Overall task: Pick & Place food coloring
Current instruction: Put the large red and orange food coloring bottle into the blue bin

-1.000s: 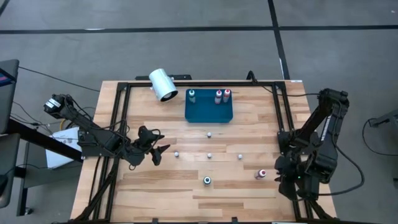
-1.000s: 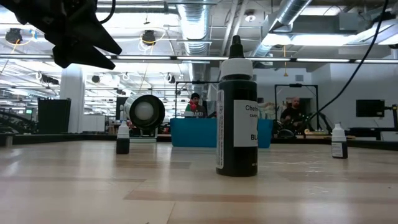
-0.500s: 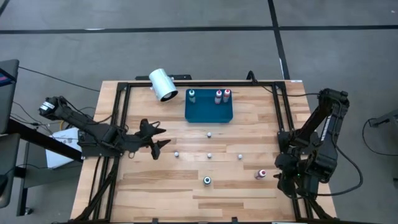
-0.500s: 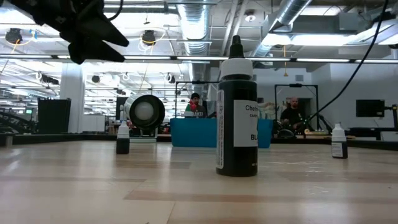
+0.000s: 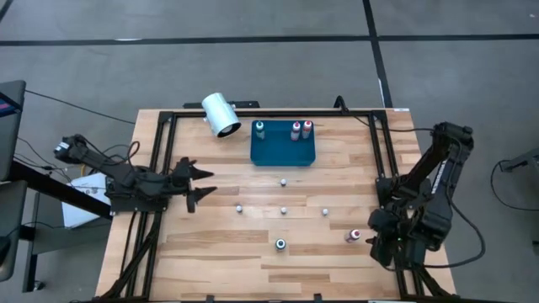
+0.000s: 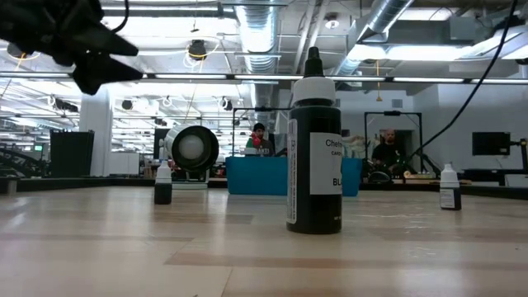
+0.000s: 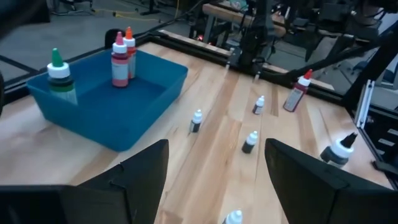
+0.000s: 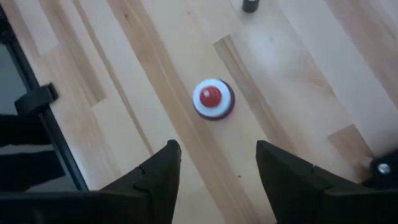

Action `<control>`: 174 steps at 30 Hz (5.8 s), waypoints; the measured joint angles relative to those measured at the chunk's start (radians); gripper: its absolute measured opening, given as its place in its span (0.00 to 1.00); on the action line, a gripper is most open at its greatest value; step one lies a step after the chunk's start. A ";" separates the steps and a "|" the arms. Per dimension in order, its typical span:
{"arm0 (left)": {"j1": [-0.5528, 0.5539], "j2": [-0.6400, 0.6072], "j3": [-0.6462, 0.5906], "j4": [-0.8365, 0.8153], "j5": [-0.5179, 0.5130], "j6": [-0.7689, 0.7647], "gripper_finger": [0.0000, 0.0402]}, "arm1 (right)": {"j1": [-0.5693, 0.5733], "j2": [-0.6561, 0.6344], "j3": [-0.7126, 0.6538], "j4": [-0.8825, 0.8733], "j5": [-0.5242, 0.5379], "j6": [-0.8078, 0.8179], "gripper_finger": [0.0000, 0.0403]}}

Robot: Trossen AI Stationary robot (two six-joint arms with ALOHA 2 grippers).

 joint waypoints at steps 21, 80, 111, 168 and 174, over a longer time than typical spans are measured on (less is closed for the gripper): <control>0.000 -0.385 -0.130 -0.240 -0.004 -0.044 0.64 | -0.141 0.170 -0.001 0.122 -0.037 -0.045 0.58; 0.000 -0.417 -0.130 -0.252 0.097 0.040 0.64 | -0.208 0.217 0.000 0.095 -0.105 0.068 0.25; 0.004 -0.417 -0.130 -0.250 0.098 0.089 0.64 | -0.241 0.217 0.180 -0.105 -0.029 0.134 0.25; 0.370 -0.418 -0.130 -0.234 0.332 0.123 0.64 | -1.432 0.440 0.555 0.411 -0.122 -1.774 0.25; 0.370 -0.417 -0.130 -0.255 0.291 0.103 0.64 | -1.478 0.531 0.557 0.451 -0.141 -1.836 0.25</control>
